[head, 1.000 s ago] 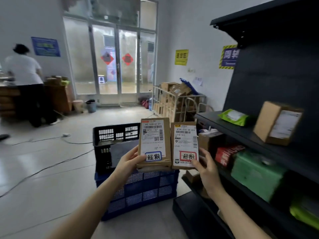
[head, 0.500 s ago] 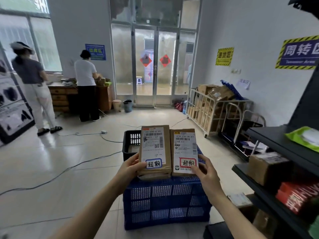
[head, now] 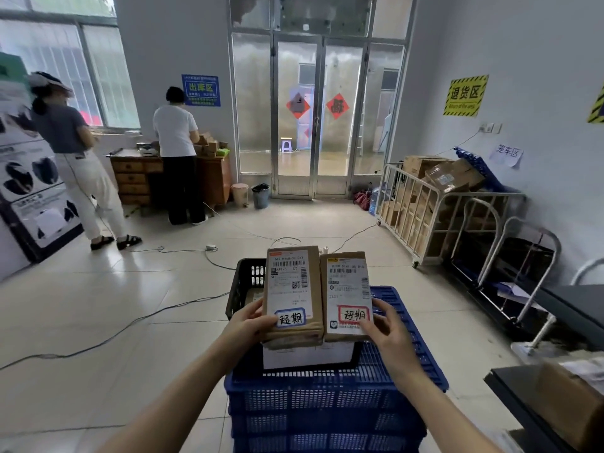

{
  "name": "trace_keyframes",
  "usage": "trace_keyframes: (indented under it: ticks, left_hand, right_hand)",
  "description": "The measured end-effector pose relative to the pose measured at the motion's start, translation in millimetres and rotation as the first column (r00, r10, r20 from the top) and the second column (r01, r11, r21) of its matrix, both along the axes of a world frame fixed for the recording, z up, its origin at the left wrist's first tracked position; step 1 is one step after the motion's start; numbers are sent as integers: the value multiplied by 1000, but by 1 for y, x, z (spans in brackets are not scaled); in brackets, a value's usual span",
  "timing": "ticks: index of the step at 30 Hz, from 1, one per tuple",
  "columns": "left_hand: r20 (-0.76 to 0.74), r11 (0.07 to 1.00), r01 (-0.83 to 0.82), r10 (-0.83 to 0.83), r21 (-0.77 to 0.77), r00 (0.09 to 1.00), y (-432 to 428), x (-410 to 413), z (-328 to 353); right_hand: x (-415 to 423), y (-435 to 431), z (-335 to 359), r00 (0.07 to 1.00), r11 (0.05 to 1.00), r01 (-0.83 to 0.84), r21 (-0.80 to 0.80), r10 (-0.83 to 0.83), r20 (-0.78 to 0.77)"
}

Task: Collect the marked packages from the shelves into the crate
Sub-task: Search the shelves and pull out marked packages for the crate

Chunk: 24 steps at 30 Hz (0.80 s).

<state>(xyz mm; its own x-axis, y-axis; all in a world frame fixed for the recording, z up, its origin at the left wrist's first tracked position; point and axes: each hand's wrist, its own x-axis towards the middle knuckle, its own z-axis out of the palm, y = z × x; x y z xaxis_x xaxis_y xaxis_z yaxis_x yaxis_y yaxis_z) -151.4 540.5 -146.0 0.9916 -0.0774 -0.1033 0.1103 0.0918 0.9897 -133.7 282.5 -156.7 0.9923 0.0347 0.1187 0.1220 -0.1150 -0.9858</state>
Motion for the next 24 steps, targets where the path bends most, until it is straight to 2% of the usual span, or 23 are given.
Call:
trace_keyframes:
  ticks: [15,20,24]
  left_hand:
    - [-124,999,46,-44,12,991,58,214,-38]
    - [-200,997,75,-70,15,977,57,278,-66]
    - [-263,999,34,-29,16,964,50,321,-99]
  right_hand:
    - [210,58,-26,994,996,67,-56,-72,-85]
    - [265,58,-49,984,993,97,-63,-105,-141]
    - [304,56,-76,971,991,96,-98,-114,-209]
